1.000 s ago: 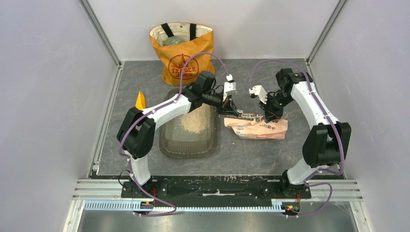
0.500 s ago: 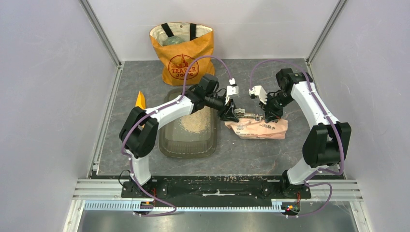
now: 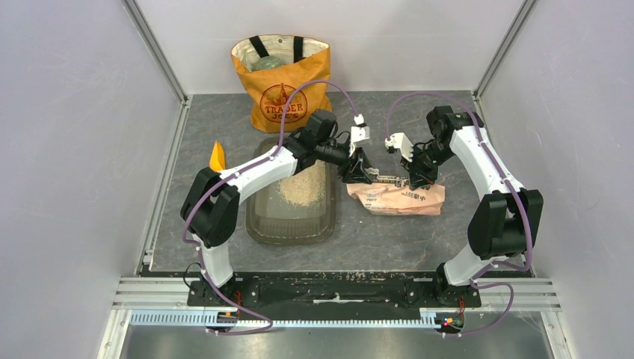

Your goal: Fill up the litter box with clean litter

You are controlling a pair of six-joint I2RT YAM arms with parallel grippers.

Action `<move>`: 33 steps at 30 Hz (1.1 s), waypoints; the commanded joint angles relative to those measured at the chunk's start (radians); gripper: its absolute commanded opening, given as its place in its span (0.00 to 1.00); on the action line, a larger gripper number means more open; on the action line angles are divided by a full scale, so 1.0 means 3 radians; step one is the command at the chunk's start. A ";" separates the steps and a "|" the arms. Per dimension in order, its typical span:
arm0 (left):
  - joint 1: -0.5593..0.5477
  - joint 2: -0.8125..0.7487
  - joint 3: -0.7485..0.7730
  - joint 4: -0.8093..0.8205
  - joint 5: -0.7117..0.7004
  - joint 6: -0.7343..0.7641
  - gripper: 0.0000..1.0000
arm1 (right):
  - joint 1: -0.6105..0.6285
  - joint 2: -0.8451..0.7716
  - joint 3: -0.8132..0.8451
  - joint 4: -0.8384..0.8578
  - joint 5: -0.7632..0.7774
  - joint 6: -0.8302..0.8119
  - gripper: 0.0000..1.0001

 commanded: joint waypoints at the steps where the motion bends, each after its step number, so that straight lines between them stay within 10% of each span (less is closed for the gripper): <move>1: -0.0041 -0.0046 0.0221 0.0061 -0.0057 -0.0005 0.56 | -0.0035 -0.0161 0.0073 -0.0088 -0.0042 -0.0063 0.00; 10: -0.0046 0.0021 0.0303 -0.0170 -0.0054 0.0155 0.23 | -0.0032 -0.0161 0.0081 -0.0097 -0.0026 -0.0066 0.00; 22: -0.0046 0.0120 0.0402 -0.0291 -0.0070 0.0179 0.50 | -0.0035 -0.0145 0.0119 -0.0136 -0.0046 -0.0069 0.00; 33: -0.0051 0.0170 0.0460 -0.0314 -0.0050 0.0173 0.40 | -0.0035 -0.0147 0.0129 -0.0150 -0.0045 -0.0077 0.00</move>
